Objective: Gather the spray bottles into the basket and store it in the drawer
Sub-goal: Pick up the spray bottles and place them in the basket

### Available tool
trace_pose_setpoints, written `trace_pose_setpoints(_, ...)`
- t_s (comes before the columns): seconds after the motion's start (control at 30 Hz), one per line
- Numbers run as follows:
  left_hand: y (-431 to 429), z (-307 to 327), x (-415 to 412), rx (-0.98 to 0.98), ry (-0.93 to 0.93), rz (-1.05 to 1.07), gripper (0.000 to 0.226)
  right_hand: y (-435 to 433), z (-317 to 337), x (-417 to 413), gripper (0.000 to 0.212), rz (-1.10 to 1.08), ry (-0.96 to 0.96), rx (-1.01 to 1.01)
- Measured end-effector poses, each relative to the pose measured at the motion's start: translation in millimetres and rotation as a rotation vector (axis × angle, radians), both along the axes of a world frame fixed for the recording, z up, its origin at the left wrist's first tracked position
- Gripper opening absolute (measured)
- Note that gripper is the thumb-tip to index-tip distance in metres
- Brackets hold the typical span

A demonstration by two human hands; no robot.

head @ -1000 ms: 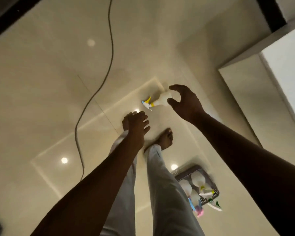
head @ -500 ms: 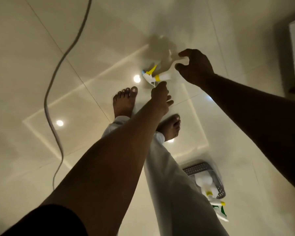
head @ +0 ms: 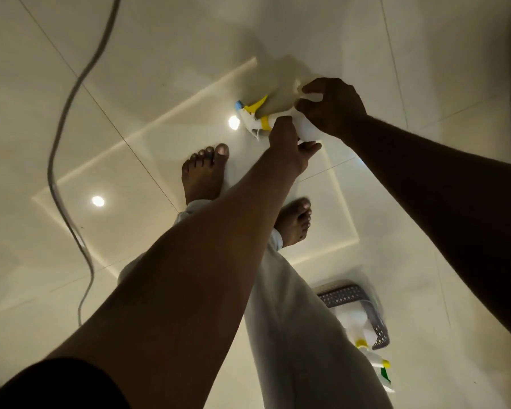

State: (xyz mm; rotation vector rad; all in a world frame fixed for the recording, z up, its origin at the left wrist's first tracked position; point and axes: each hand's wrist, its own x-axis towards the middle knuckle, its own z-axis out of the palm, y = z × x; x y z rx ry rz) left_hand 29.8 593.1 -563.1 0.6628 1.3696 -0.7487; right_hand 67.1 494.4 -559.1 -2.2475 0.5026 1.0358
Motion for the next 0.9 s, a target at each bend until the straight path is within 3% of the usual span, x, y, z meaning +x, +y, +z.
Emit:
trace_pose_setpoints(0.2, 12.2, 46.5, 4.6, 0.051, -0.063, -0.048, 0.047, 7.2, 51.1, -9.5, 0.053, -0.089, -0.022, 0.028)
trace_pose_setpoints(0.5, 43.3, 158.9, 19.4, 0.081, -0.171, -0.244, 0.047, 22.5, 165.6, -27.3, 0.057, -0.427, -0.111, 0.095)
trace_pose_setpoints(0.7, 56.9, 232.7, 29.3, 0.080, -0.261, -0.515, 0.034, 38.9, 232.3, -60.0, 0.062, -0.672, -0.181, 0.102)
trace_pose_setpoints(0.9, 67.8, 270.9, 25.9, 0.058, -0.350, -0.774, 0.037, 61.7, 272.7, -100.0, 0.068, -0.966, -0.260, 0.144)
